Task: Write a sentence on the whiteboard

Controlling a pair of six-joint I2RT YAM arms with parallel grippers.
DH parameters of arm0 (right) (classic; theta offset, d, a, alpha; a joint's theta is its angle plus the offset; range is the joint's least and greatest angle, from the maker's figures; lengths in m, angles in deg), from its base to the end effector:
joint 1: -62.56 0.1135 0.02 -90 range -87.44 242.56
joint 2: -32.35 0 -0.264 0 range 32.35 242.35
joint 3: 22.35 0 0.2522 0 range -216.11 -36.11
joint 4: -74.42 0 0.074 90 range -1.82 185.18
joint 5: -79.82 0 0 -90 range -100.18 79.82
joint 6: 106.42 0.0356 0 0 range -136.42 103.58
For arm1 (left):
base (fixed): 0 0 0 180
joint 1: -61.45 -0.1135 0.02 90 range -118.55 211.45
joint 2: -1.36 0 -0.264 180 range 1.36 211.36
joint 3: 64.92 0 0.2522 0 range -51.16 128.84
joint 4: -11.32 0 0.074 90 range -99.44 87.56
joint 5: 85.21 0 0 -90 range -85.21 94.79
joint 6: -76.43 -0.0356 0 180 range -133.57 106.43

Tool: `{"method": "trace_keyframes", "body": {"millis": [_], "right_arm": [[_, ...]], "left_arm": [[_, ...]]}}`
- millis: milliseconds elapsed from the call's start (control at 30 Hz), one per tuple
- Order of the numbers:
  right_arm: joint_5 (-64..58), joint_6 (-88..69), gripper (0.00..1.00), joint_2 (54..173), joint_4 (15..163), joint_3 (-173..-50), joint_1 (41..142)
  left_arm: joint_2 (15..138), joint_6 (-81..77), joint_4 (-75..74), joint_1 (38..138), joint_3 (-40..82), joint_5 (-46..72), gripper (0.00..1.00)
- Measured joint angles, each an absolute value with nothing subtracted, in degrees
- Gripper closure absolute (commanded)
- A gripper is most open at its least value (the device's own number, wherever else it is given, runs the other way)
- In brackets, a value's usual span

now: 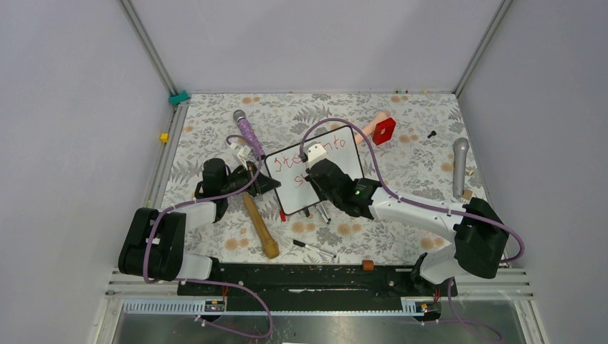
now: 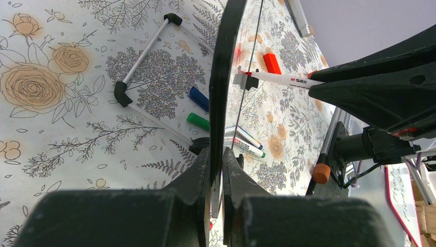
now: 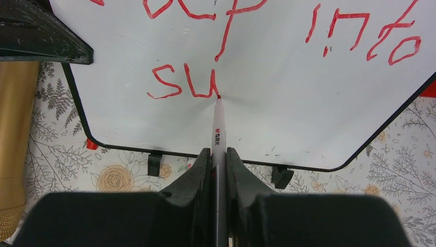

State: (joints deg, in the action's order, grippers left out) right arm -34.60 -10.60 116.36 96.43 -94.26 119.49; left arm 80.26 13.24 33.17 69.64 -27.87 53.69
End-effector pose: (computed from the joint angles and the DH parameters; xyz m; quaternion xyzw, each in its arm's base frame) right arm 0.1909 0.2661 0.2635 -0.2830 0.8217 0.0789 0.4883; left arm 0.2422 -0.0620 0.1710 0.1136 0.7743 -0.4804 0.3960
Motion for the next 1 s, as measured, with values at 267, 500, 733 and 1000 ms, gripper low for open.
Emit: {"method": "trace_keyframes", "body": {"millis": [267, 500, 733, 1000], "right_arm": [[-34.49, -10.62, 1.00, 113.19, 97.53, -94.26, 119.49], [-34.62, -11.06, 1.00, 106.48, 98.12, -94.54, 119.38], [-34.73, -10.99, 1.00, 107.35, 99.93, -96.53, 118.37], [-34.71, -9.90, 1.00, 109.14, 102.09, -97.21, 118.20]], "left_arm": [[80.26, 13.24, 33.17, 69.64, -27.87, 53.72, 1.00], [80.26, 13.24, 33.17, 69.64, -27.87, 53.72, 1.00], [80.26, 13.24, 33.19, 69.64, -27.87, 53.72, 1.00], [80.26, 13.24, 33.19, 69.64, -27.87, 53.74, 1.00]]}}
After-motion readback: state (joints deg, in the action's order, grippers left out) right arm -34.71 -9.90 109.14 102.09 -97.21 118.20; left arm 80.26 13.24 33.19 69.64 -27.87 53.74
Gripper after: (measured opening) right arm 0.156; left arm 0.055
